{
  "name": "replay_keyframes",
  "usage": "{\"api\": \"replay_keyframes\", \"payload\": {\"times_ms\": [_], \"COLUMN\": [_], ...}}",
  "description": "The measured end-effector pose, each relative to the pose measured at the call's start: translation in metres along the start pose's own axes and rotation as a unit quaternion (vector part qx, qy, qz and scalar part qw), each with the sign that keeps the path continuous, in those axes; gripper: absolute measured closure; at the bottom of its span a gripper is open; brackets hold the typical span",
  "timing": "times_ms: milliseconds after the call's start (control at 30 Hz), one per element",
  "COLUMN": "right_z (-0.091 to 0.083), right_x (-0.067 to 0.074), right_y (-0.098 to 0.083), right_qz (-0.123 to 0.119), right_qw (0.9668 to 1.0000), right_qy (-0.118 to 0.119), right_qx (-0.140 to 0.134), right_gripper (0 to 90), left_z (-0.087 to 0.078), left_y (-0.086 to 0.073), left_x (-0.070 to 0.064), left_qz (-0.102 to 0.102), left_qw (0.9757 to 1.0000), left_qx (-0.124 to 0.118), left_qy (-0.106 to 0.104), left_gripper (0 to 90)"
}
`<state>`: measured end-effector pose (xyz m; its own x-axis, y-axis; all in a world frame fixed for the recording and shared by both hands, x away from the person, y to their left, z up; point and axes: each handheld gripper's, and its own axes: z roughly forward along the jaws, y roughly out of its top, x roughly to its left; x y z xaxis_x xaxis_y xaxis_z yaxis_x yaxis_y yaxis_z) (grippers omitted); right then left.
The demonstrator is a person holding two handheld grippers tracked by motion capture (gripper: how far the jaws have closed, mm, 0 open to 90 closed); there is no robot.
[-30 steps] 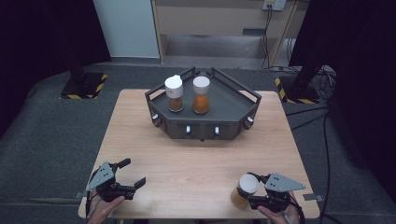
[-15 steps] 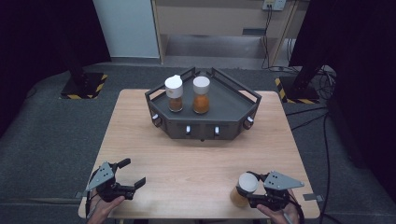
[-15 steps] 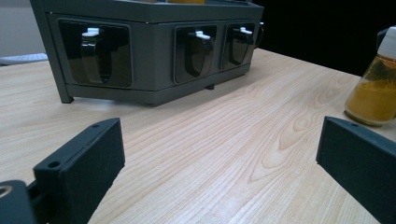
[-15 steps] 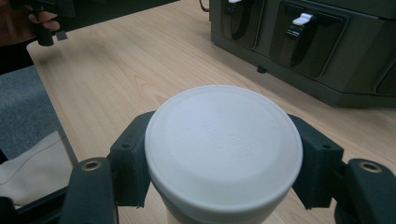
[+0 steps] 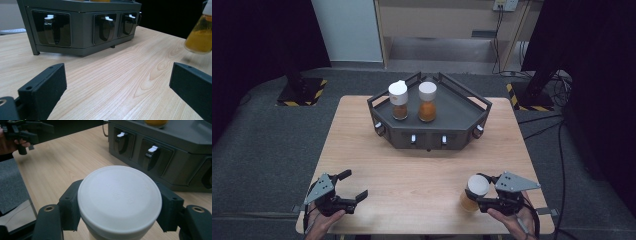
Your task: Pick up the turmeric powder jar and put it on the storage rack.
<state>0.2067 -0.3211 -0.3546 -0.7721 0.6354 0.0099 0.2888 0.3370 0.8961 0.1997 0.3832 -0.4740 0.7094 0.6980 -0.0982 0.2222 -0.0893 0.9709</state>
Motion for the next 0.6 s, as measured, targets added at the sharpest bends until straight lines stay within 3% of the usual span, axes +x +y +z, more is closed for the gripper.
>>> {"api": "replay_keyframes", "payload": {"times_ms": [600], "right_z": [0.0], "right_x": [-0.019], "right_y": [0.053], "right_qz": [0.018], "right_qw": [0.9997], "right_qy": [-0.017], "right_qx": [0.005], "right_gripper": [33.5], "left_z": [0.001], "left_y": [0.0], "left_x": [0.0], "left_qz": [-0.002], "left_qw": [1.0], "left_qx": [0.003], "left_qy": [-0.001], "left_gripper": [0.0]}}
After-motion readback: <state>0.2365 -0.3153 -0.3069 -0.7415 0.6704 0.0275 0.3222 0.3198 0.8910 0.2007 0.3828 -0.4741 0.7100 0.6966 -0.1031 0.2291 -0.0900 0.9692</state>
